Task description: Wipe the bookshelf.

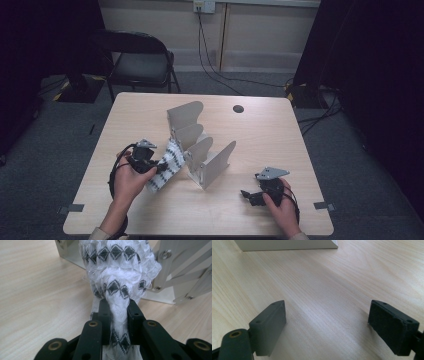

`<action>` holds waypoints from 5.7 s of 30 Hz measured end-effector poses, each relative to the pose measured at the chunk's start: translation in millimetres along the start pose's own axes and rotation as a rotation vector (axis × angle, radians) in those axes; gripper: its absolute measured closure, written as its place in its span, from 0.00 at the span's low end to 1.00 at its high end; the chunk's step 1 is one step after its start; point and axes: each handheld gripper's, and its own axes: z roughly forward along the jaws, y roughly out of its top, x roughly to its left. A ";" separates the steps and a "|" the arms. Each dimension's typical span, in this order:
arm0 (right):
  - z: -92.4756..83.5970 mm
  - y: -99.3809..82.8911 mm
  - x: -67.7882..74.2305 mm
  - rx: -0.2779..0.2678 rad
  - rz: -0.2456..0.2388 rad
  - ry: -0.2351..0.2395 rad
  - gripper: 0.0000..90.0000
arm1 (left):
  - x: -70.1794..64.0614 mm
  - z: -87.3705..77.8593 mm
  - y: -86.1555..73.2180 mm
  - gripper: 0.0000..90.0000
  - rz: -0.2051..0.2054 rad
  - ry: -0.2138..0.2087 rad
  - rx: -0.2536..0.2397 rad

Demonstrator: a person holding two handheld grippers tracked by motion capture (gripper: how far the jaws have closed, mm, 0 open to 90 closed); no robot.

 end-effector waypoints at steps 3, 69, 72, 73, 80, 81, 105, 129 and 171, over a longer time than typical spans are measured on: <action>0.0 0.0 0.0 0.000 0.000 0.000 0.16 | 0.7 8.0 -6.0 0.86 -0.009 -0.005 0.019; 0.1 0.0 0.0 -0.001 -0.001 0.000 0.16 | -6.5 -17.4 17.0 0.86 0.008 -0.042 -0.067; 0.1 0.0 0.0 -0.001 -0.001 0.000 0.16 | -7.8 -15.0 16.3 0.86 0.015 -0.041 -0.058; 0.0 0.0 0.1 0.000 0.000 0.000 0.16 | -8.1 -14.0 15.8 0.86 0.013 -0.041 -0.064; 0.0 0.0 0.1 0.000 0.000 0.000 0.16 | -9.0 -28.7 19.8 0.86 0.017 -0.036 -0.090; 0.0 0.0 0.1 0.000 0.000 0.000 0.16 | -9.4 -33.1 20.9 0.86 0.015 -0.035 -0.099; 0.0 0.0 0.0 0.000 0.000 0.000 0.16 | 2.1 0.9 0.3 0.86 0.010 -0.006 0.031; 0.0 0.0 0.1 0.000 0.000 0.000 0.16 | 12.7 -11.0 -18.4 0.86 -0.030 0.005 0.040; 0.0 0.0 0.0 0.000 0.000 0.000 0.16 | 15.4 20.4 -6.3 0.86 0.003 -0.015 0.040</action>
